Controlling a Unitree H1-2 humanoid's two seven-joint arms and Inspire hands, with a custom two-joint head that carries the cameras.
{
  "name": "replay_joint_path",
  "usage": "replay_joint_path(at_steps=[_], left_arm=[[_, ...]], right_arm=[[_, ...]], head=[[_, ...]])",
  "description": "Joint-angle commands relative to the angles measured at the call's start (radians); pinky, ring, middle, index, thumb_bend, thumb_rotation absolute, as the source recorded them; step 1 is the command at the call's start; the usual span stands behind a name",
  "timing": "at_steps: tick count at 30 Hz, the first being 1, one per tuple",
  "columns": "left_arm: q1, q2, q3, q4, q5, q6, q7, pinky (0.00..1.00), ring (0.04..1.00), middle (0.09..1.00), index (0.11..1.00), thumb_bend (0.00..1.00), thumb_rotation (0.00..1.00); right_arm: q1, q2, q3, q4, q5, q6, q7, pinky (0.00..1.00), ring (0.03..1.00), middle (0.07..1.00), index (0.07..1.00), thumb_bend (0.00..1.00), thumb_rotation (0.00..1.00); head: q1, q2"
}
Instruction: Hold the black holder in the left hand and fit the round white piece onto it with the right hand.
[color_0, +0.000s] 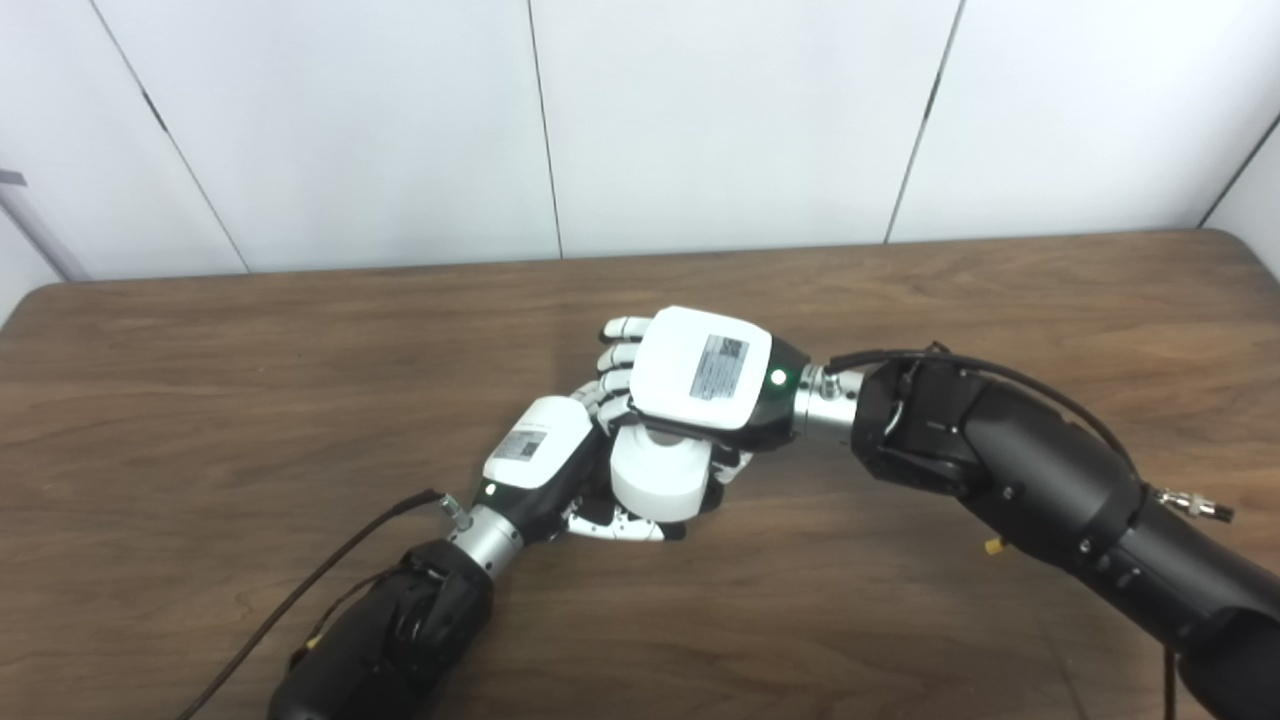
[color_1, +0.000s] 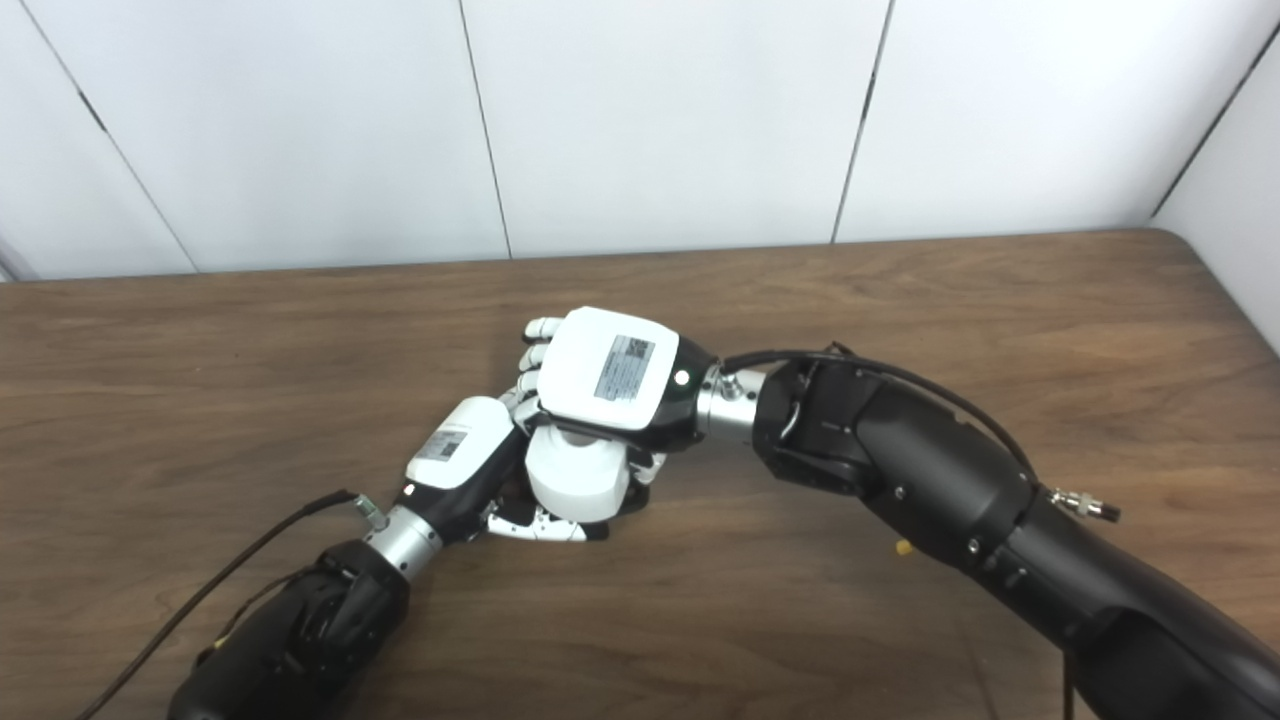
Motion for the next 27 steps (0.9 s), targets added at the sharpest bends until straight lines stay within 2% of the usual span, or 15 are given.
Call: replay_joint_path(at_steps=[1, 9, 12, 13, 14, 15, 17, 19, 24, 27], left_arm=[[0.113, -0.013, -0.103, 0.092, 0.051, 0.042, -0.173, 0.94, 0.943, 0.923, 0.483, 0.52, 0.06], [0.117, -0.011, -0.101, 0.084, 0.041, 0.045, -0.182, 0.95, 0.943, 0.927, 0.483, 0.52, 0.06], [0.117, -0.010, -0.100, 0.082, 0.040, 0.047, -0.183, 0.95, 0.943, 0.927, 0.483, 0.52, 0.06], [0.117, -0.010, -0.101, 0.082, 0.041, 0.049, -0.184, 0.95, 0.943, 0.928, 0.483, 0.52, 0.06], [0.116, -0.009, -0.102, 0.080, 0.041, 0.055, -0.188, 0.96, 0.945, 0.930, 0.483, 0.52, 0.06], [0.116, -0.009, -0.103, 0.078, 0.042, 0.060, -0.193, 0.96, 0.947, 0.932, 0.484, 0.52, 0.06], [0.115, -0.007, -0.105, 0.075, 0.041, 0.062, -0.196, 0.96, 0.946, 0.932, 0.484, 0.52, 0.06], [0.116, -0.006, -0.106, 0.075, 0.039, 0.062, -0.197, 0.96, 0.941, 0.931, 0.484, 0.52, 0.06], [0.118, -0.006, -0.103, 0.077, 0.032, 0.055, -0.193, 0.95, 0.935, 0.924, 0.484, 0.52, 0.06], [0.116, -0.005, -0.106, 0.072, 0.038, 0.060, -0.197, 0.95, 0.935, 0.924, 0.484, 0.52, 0.06]], right_arm=[[-0.055, -0.016, -0.007, -0.007, -0.006, -0.037, -0.035, 0.88, 0.765, 0.713, 0.479, 0.52, 0.13], [-0.030, 0.003, -0.023, -0.010, -0.064, -0.032, -0.033, 0.86, 0.753, 0.708, 0.479, 0.52, 0.13], [-0.013, 0.017, -0.043, -0.010, -0.084, -0.012, -0.022, 0.81, 0.738, 0.706, 0.480, 0.52, 0.14], [-0.008, 0.020, -0.048, -0.013, -0.094, 0.001, -0.006, 0.79, 0.735, 0.721, 0.528, 0.60, 0.17], [-0.004, 0.023, -0.053, -0.017, -0.103, 0.012, 0.010, 0.78, 0.740, 0.738, 0.620, 0.76, 0.23], [0.000, 0.026, -0.058, -0.020, -0.110, 0.018, 0.021, 0.78, 0.744, 0.752, 0.688, 0.85, 0.26], [0.007, 0.030, -0.069, -0.022, -0.117, 0.023, 0.036, 0.76, 0.749, 0.777, 0.783, 0.96, 0.28], [0.013, 0.032, -0.079, -0.025, -0.115, 0.026, 0.053, 0.75, 0.758, 0.797, 0.833, 0.99, 0.28], [0.023, 0.033, -0.098, -0.038, -0.117, 0.031, 0.095, 0.76, 0.793, 0.868, 0.969, 1.00, 0.29], [0.027, 0.036, -0.109, -0.045, -0.111, 0.034, 0.119, 0.76, 0.802, 0.892, 0.996, 1.00, 0.29]], head=[[0.001, 0.001], [0.001, 0.002], [0.002, 0.002], [0.002, 0.003], [0.001, 0.002], [0.001, 0.002], [0.001, 0.003], [0.000, 0.003], [0.000, 0.004], [0.001, 0.005]])
